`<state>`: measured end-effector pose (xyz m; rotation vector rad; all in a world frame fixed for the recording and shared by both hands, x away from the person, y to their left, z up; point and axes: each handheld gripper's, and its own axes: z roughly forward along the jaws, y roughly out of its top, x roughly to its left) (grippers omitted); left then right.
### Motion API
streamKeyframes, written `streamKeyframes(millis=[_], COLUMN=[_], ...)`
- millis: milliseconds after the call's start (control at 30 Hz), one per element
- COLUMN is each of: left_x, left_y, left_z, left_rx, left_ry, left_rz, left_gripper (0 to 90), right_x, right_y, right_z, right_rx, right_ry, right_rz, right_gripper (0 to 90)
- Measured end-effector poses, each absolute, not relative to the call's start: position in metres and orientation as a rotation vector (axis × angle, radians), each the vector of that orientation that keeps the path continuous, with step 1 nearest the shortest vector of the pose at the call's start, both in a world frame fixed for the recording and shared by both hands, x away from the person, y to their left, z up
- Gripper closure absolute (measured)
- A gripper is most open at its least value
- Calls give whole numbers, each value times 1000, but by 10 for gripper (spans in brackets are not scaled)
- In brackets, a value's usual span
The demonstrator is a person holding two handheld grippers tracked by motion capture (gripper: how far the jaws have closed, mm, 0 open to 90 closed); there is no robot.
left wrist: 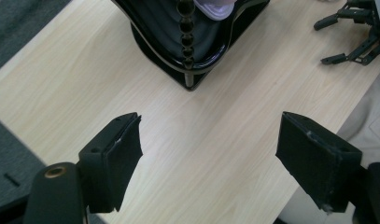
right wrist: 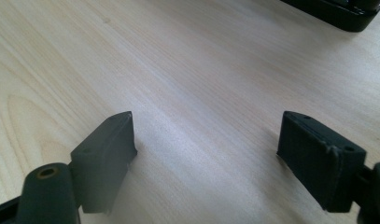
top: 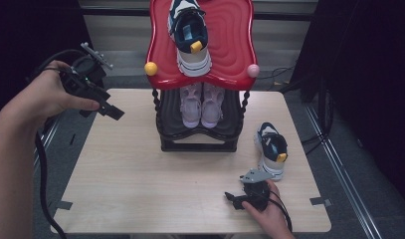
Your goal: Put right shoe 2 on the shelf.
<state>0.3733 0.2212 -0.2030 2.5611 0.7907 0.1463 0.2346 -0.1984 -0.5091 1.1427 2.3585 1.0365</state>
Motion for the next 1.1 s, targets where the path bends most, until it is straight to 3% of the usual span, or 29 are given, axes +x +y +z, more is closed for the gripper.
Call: streamKeyframes(millis=[700, 1100], left_x=[352, 340], left_y=[218, 211], left_z=[-368, -428], left_rx=[2533, 2548], left_ry=[827, 814], left_rz=[15, -59], left_gripper=[184, 185], right_x=[238, 237], right_y=[-217, -225], right_z=[-489, -483], right_rx=[1060, 996], right_ry=[2515, 2592], right_rz=[985, 939], right_gripper=[197, 209])
